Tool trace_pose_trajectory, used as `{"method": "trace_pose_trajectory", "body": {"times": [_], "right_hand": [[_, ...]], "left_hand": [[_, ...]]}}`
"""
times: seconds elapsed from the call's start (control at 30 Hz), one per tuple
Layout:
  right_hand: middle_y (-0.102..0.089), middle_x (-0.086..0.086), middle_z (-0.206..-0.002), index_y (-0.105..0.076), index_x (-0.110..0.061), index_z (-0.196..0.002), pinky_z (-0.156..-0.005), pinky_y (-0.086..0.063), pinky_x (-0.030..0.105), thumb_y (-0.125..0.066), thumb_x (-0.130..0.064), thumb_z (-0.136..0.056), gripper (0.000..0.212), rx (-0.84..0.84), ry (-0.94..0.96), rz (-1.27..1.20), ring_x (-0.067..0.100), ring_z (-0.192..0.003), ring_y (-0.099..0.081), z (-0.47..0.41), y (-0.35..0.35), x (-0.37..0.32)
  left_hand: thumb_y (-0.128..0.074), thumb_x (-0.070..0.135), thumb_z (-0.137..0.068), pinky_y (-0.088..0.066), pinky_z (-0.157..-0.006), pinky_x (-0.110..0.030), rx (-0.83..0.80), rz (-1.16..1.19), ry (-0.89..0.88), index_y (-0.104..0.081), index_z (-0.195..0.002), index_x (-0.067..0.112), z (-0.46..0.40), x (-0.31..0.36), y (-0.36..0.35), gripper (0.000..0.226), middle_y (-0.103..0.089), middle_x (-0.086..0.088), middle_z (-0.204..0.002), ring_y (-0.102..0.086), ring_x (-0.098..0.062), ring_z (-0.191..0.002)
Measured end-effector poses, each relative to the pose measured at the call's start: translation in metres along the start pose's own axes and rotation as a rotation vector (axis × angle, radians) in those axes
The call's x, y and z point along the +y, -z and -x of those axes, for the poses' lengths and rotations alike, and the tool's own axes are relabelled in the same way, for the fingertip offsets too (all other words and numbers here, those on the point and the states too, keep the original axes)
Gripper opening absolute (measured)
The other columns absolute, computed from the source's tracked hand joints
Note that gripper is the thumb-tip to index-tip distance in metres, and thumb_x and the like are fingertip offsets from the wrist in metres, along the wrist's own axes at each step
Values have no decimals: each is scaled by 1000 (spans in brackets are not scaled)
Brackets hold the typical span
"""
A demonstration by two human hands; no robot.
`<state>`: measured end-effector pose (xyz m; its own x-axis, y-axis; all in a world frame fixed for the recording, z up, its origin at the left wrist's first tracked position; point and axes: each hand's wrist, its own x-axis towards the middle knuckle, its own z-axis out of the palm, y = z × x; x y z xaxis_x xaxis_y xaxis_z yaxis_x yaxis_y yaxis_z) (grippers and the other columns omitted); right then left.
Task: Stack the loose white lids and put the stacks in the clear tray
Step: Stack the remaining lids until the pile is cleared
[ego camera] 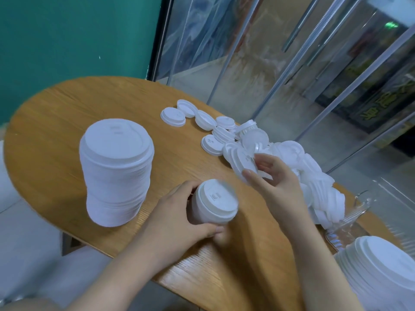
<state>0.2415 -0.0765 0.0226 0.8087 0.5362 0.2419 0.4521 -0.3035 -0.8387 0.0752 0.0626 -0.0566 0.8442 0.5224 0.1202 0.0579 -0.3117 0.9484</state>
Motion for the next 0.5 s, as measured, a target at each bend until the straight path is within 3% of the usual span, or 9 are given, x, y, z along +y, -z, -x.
{"method": "trace_pose_trajectory", "body": {"times": [0.1, 0.2, 0.33, 0.5], "right_hand": [[-72, -12, -118, -72, -33, -114, -89, -57, 31, -88, -44, -72, 46, -65, 62, -66, 11, -110, -69, 23, 9, -21], [-69, -14, -126, -70, -38, -117, -95, -51, 36, -83, -51, -73, 48, -124, 118, 67, 13, -117, -64, 38, 8, -27], [-68, -22, -122, -68, -39, -118, -96, -50, 30, -87, -46, -75, 48, -164, 125, 178, 6, -118, -62, 47, 1, -24], [-66, -34, -118, -67, -38, -118, -89, -44, 9, -87, -39, -77, 46, -206, 159, 257, -5, -115, -61, 54, -5, -24]], "left_hand": [[-91, 53, -56, -53, -97, -33, -1, 36, 11, -58, -121, 50, 0, 1, 0, 73, -65, 27, -118, -61, 4, -111], [-93, 50, -57, -54, -96, -35, -8, 47, 13, -58, -121, 50, 0, 0, 0, 73, -67, 25, -118, -63, 2, -111], [-91, 52, -56, -54, -96, -34, -1, 45, 20, -58, -122, 51, 1, 1, 0, 74, -67, 23, -118, -63, 2, -110], [-93, 50, -58, -53, -96, -29, 15, 24, 10, -57, -123, 50, 1, 4, -1, 74, -65, 26, -119, -60, 6, -111]]}}
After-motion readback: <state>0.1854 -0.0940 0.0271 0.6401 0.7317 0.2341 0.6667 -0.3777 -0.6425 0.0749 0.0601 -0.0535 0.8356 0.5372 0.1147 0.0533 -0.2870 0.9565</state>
